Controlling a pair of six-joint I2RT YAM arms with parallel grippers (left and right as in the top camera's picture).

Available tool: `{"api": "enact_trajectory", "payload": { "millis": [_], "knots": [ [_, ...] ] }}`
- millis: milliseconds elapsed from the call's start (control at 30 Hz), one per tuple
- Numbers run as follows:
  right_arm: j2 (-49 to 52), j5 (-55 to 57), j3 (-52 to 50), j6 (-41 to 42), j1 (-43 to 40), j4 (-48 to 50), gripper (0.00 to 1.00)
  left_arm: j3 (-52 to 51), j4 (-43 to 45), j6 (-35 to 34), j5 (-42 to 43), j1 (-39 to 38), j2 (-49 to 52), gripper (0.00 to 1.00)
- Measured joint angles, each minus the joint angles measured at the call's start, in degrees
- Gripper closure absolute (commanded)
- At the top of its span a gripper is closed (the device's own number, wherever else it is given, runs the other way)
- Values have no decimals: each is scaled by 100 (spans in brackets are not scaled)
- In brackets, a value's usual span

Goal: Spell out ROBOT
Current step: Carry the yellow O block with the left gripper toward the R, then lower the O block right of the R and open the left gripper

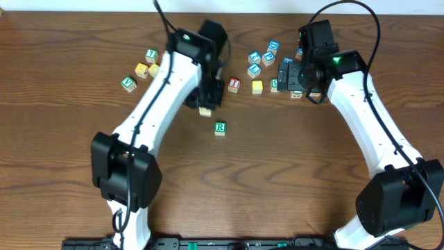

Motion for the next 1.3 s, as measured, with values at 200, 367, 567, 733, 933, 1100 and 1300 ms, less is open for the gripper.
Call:
{"api": "enact_trajectory", "payload": {
  "millis": [200,367,567,733,933,1100,1300],
  "knots": [
    [0,4,0,0,0,2,1,-994,363,-114,81,-260,15,74],
    [0,7,0,0,0,2,1,-1106,614,-170,179,-402,15,74],
    [0,4,0,0,0,2,1,-1355,1384,-455,195,-671,15,74],
    [0,7,0,0,0,0,1,-1873,1956,-776,214,-776,20,75],
    [0,7,0,0,0,2,1,-1982,2511,-994,208,-798,22,74],
    [0,7,0,0,0,11,1,-1982,2691,-1115,153,-949,22,74],
    [0,-9,0,4,-35,192,1,-2118,3021,-1272,-170,-1130,22,74]
  ]
}}
